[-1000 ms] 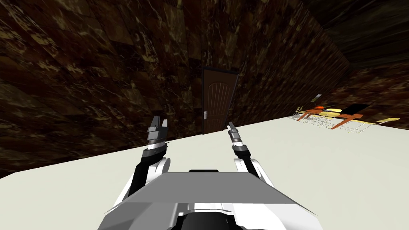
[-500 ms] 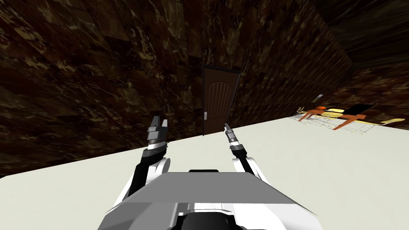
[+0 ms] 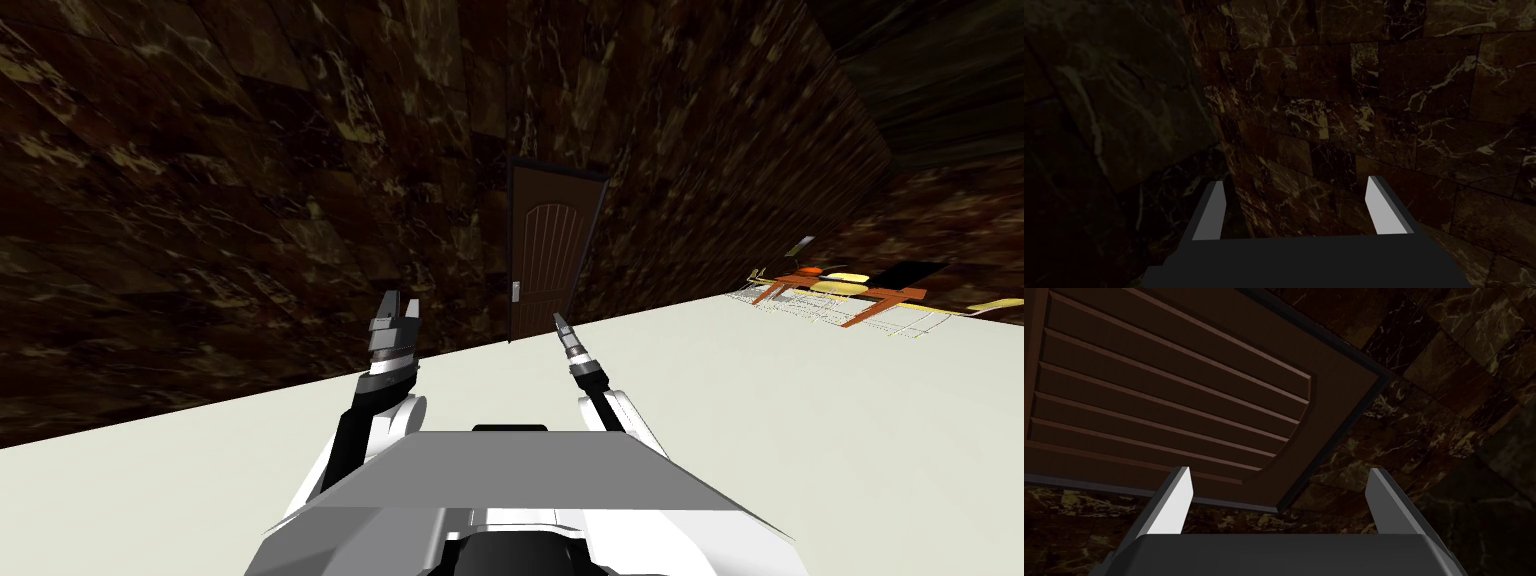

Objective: Pull the door open

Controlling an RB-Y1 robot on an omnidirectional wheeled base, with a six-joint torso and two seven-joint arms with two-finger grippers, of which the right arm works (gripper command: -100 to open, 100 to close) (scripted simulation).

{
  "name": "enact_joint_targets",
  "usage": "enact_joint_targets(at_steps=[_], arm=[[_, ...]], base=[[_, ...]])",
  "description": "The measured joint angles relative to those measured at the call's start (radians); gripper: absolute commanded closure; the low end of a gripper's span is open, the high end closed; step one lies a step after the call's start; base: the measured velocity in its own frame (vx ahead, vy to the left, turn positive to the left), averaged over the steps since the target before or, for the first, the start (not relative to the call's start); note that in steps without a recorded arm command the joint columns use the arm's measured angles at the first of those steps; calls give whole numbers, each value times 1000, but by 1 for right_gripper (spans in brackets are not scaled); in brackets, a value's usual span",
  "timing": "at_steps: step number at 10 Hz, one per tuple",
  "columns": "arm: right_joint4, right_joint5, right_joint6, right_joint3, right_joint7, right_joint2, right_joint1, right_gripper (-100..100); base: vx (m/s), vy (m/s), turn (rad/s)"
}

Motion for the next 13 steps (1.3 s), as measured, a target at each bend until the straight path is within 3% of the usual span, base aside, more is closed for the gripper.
enact_joint_targets(at_steps=[10,12,13], arm=[[82,261,105,62,-141,-53,-42,-100],[100,319,140,81,-180,-74,-59,-100],[107,338,144,83,-187,-71,-58,-100]], base=[[78,17,0],[77,12,2],[67,19,-1]])
